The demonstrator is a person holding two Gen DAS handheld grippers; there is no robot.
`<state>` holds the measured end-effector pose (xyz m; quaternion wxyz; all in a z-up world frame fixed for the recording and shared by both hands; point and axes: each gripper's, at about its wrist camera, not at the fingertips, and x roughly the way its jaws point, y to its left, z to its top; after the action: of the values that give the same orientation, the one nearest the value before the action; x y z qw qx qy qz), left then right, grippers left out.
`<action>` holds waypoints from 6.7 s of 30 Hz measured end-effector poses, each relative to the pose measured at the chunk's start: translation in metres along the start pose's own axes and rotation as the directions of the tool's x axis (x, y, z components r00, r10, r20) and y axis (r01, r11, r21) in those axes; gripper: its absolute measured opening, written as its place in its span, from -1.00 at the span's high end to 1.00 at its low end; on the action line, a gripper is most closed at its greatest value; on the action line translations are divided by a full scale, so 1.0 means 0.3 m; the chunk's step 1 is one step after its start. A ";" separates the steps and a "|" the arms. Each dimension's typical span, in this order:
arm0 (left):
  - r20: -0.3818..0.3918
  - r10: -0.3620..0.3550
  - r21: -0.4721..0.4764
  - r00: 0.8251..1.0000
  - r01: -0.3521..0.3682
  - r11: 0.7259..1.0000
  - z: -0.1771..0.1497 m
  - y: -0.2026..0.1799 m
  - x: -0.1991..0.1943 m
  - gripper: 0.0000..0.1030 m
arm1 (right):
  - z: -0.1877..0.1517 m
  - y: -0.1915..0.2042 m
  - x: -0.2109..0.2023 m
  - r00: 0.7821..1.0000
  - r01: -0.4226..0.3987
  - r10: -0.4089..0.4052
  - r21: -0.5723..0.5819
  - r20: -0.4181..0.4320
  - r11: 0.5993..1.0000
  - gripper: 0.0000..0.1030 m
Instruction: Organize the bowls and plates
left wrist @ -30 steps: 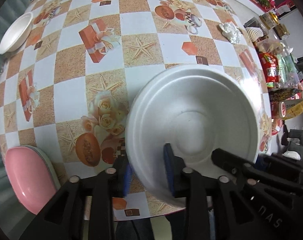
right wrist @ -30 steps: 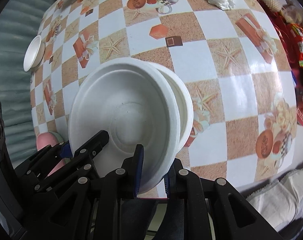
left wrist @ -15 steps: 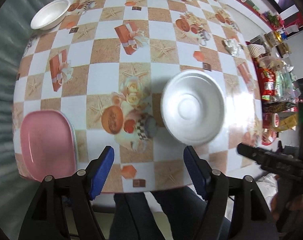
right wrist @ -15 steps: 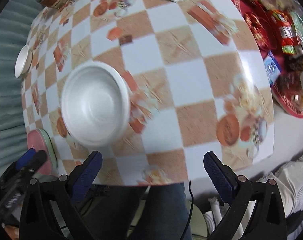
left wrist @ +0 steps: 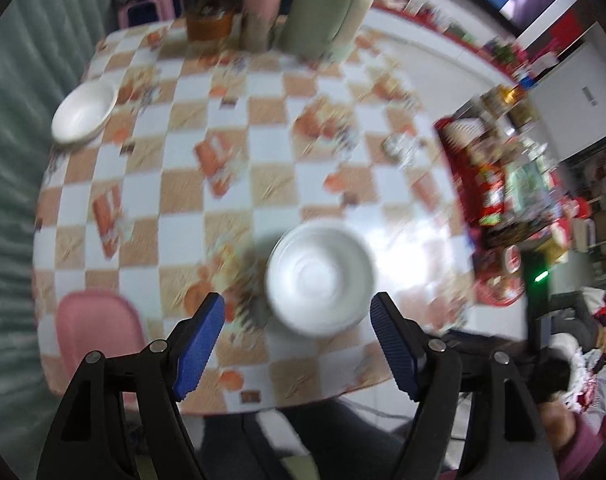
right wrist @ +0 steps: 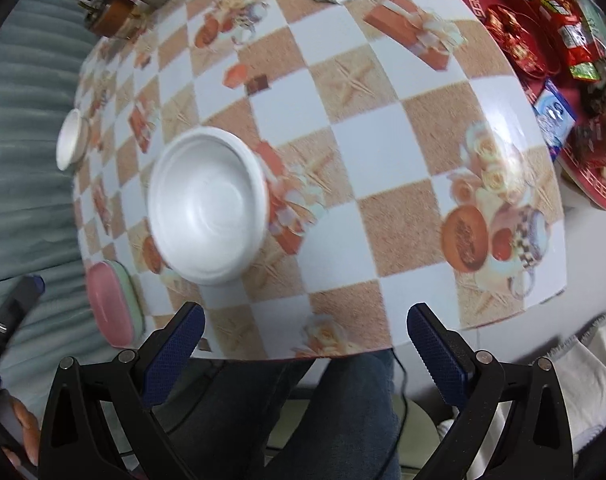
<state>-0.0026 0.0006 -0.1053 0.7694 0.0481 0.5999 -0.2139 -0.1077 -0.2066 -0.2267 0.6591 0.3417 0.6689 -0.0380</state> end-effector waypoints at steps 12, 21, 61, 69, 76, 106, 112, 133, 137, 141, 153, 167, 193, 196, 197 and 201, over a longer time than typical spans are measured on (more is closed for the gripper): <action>0.167 -0.068 0.023 0.984 0.065 0.998 0.224 0.223 -0.138 -0.66 | 0.078 0.384 -0.038 0.990 0.024 -0.006 -0.132 0.138 0.991 -0.98; 0.109 0.038 -0.143 0.993 -0.022 0.989 0.342 0.657 -0.045 -0.66 | 0.212 0.722 0.122 0.997 0.081 -0.078 -0.175 0.027 0.981 -0.98; -0.120 0.258 -0.148 0.959 -0.275 0.950 0.716 1.265 0.499 0.00 | 0.766 1.542 0.782 0.988 0.136 -0.156 -0.454 -0.007 0.881 0.51; -0.164 0.227 -0.048 0.960 -0.238 0.970 0.566 1.046 0.518 0.31 | 0.595 1.347 0.746 0.983 0.131 -0.171 -0.386 -0.071 0.913 0.53; -0.201 0.195 0.031 0.960 -0.192 0.981 0.340 0.819 0.522 0.30 | 0.388 1.107 0.694 0.978 0.106 -0.150 -0.277 -0.144 0.955 0.53; -0.055 0.242 0.049 0.969 -0.239 0.970 0.057 0.207 0.198 0.19 | 0.075 0.626 0.187 0.998 -0.014 -0.004 -0.315 -0.059 0.949 0.48; -0.066 0.212 0.035 0.975 -0.210 0.977 -0.026 0.033 0.215 0.19 | 0.010 0.451 0.094 0.999 0.023 -0.038 -0.330 -0.039 0.944 0.48; -0.148 0.130 0.023 0.980 -0.128 0.992 0.024 -0.092 0.393 0.14 | 0.110 0.273 0.083 0.986 0.160 -0.167 -0.312 0.004 0.937 0.48; -0.158 0.150 0.022 0.976 -0.148 0.989 0.022 -0.065 0.411 -0.19 | 0.130 0.277 0.117 0.986 0.153 -0.166 -0.330 -0.011 0.932 0.48; -0.140 0.192 0.068 0.971 -0.184 0.981 -0.001 -0.042 0.379 -0.49 | 0.137 0.244 0.123 0.988 0.131 -0.150 -0.297 -0.045 0.946 0.47; -0.334 0.181 0.025 0.925 -0.183 0.983 -0.084 0.031 0.303 -0.67 | 0.121 0.174 -0.017 0.998 0.057 -0.063 -0.246 -0.014 0.968 -0.98; -0.332 0.278 0.100 0.902 -0.259 0.961 -0.054 -0.007 0.224 -0.68 | 0.121 0.134 -0.071 1.000 0.028 -0.029 -0.145 -0.003 0.989 -0.98; -0.290 0.264 0.148 0.920 -0.230 0.962 -0.019 -0.136 0.210 -0.68 | 0.121 0.025 -0.159 0.998 0.047 -0.044 -0.103 0.036 0.994 -0.98; -0.291 0.248 0.136 0.924 -0.217 0.967 -0.015 -0.138 0.213 -0.68 | 0.126 0.019 -0.163 0.998 0.057 -0.054 -0.102 0.034 0.993 -0.98; -0.291 0.242 0.130 0.926 -0.212 0.969 -0.014 -0.138 0.214 -0.68 | 0.127 0.018 -0.164 0.998 0.062 -0.059 -0.103 0.033 0.993 -0.98; -0.299 0.218 0.101 0.929 -0.196 0.975 -0.015 -0.136 0.221 -0.68 | 0.129 0.017 -0.167 0.997 0.081 -0.078 -0.115 0.028 0.990 -0.98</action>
<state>-0.0100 -0.0530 -0.1616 0.6823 0.1707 0.6965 -0.1423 -0.0771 -0.2426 -0.1843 0.6836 0.2754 0.6752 -0.0295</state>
